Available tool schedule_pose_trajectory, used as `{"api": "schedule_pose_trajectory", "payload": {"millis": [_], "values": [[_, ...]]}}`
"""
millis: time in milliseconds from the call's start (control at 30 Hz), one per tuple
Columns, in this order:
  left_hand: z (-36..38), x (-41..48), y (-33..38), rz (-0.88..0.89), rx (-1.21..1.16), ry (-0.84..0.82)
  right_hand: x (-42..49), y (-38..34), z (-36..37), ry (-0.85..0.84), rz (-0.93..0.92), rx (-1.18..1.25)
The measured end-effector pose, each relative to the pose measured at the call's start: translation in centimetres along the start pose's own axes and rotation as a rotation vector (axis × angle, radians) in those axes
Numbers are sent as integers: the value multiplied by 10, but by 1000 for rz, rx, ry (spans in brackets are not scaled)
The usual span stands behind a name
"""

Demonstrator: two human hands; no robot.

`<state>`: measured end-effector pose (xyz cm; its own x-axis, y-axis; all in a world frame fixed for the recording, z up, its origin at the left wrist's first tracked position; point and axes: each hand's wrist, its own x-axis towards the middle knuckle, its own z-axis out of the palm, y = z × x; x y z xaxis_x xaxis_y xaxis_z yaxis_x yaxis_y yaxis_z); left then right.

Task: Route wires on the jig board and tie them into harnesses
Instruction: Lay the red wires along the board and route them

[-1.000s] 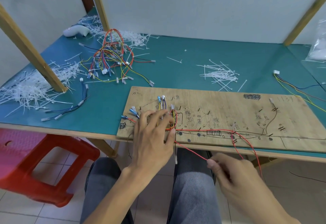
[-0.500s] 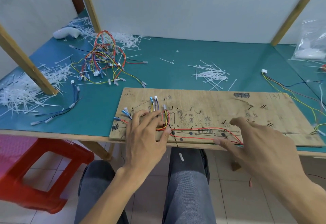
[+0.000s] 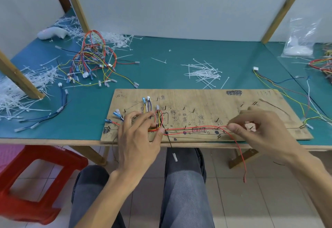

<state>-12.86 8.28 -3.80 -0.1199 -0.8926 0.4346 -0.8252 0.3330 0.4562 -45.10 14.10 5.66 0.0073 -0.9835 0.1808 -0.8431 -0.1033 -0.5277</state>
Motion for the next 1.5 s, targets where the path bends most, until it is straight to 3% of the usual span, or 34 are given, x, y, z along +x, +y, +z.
{"api": "schedule_pose_trajectory", "payload": {"millis": [100, 167, 300, 433, 567, 700, 833, 933, 1067, 1267, 1400, 1500], "values": [[0, 0, 0, -9, -9, 0, 5, 18, 11, -51, 9, -91], [0, 0, 0, -17, -11, 1, 7, 22, 19, 22, 1, -261], [-1, 1, 2, -49, -30, 7, 6, 13, 26, 133, 160, -410], [-3, 2, 5, -82, -39, -2, -9, 7, 34, 91, 298, -429], [-3, 2, 7, -91, -57, 0, -18, 6, 32, 10, 322, -457], [-4, 5, 7, -99, -63, -13, -7, 3, 19, 82, 232, -608], [-4, 4, 5, -85, -59, -16, 13, 5, -3, 215, 1, -635], [-4, 5, 4, -82, -56, -20, 30, 7, -24, 172, -86, -669], [-4, 6, 5, -74, -44, -19, 31, 9, -31, 88, 45, -746], [-4, 5, 6, -84, -45, -23, -11, 19, 3, -128, 379, -518], [-5, 5, 6, -83, -49, -21, -50, 22, 29, 194, 395, -366], [-4, 5, 5, -74, -49, -11, -52, 23, 25, 415, 293, -255]]}}
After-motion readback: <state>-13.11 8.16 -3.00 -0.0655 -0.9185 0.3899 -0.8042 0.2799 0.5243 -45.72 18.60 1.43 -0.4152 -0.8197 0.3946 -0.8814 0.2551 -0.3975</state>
